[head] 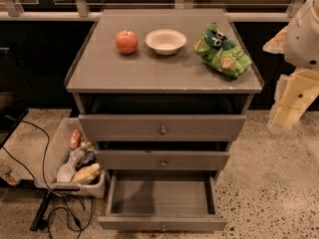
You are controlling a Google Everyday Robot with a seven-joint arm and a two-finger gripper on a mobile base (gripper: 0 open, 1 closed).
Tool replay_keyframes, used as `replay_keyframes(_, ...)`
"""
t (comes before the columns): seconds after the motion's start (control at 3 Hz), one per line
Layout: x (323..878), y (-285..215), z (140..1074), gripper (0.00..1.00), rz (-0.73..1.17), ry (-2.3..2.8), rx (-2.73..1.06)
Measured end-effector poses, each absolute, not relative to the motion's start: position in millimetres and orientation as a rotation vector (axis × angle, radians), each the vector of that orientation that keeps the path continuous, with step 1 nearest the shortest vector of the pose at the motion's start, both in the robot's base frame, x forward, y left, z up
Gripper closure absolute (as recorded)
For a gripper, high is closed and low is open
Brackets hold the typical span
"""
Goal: Close bottom drawer
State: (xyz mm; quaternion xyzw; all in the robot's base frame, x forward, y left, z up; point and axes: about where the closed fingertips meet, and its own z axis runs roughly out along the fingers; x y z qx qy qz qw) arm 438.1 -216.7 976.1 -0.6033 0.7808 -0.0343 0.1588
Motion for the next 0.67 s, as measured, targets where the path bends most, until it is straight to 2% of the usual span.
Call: replay_keyframes(0.67, 437.5, -217.2, 969.0, 0.00, -0.087, 2.229, -1.726)
